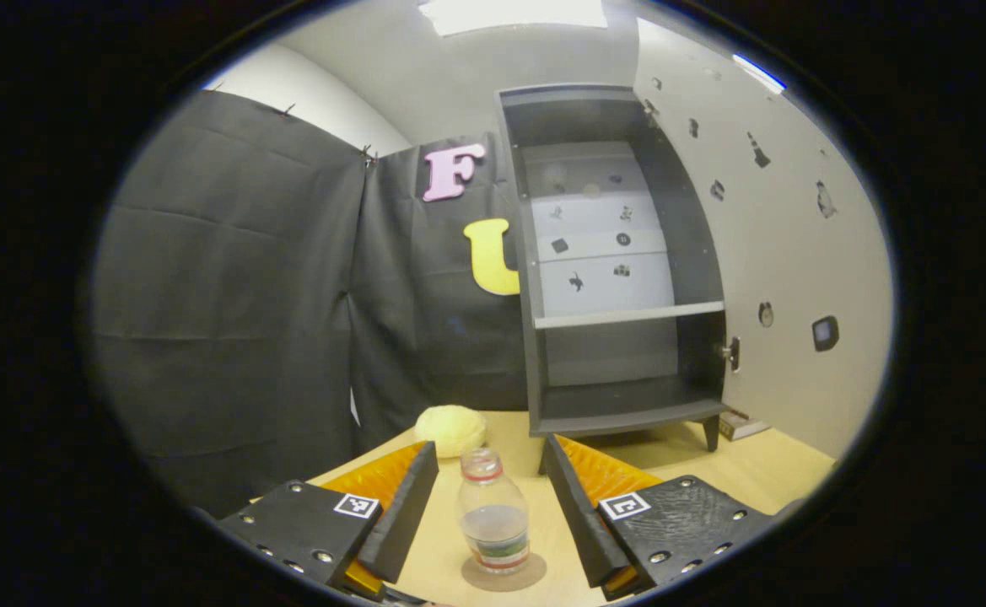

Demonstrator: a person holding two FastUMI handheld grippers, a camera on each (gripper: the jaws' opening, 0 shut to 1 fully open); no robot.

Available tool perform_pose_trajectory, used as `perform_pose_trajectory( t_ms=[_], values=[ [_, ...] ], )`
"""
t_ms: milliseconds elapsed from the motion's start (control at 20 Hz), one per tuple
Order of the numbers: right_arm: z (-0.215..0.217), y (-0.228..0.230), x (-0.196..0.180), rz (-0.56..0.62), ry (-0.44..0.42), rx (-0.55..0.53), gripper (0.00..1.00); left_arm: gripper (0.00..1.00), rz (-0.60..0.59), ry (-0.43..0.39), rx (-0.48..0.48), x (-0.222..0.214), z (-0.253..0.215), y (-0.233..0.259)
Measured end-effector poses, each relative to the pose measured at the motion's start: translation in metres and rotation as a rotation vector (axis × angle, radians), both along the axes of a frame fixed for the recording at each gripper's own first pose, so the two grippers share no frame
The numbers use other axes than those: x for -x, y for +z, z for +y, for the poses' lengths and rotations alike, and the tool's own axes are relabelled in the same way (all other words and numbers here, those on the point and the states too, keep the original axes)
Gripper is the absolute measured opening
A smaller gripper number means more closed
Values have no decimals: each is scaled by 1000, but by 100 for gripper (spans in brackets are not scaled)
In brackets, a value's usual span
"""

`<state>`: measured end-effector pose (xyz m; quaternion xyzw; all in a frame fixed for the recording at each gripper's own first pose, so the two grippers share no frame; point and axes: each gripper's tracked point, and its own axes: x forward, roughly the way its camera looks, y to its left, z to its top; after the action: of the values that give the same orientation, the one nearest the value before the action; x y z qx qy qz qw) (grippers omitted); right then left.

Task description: Open the cabinet door with the right hand, grasp the bottle in the cabinet with the left hand and place it on the coaster, then close the cabinet door with the right hand.

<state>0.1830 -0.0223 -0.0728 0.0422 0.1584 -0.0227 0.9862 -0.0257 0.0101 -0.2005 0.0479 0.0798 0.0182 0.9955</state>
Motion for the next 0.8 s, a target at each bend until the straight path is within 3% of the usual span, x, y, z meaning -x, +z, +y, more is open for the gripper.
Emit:
perform_pose_trajectory(
  t_ms=[200,500,700,800],
  values=[
    [2,26,-9,-28,5,-43,97,77,-21,-1,5,10,10,55],
    [6,87,-21,-106,25,-55,93,77,-85,78,9,28,63,130],
    [29,113,-22,-132,46,-113,93,77,-109,99,-30,29,97,147],
    [24,116,-16,-131,0,-83,90,77,-112,81,-31,23,104,148]
  ],
)
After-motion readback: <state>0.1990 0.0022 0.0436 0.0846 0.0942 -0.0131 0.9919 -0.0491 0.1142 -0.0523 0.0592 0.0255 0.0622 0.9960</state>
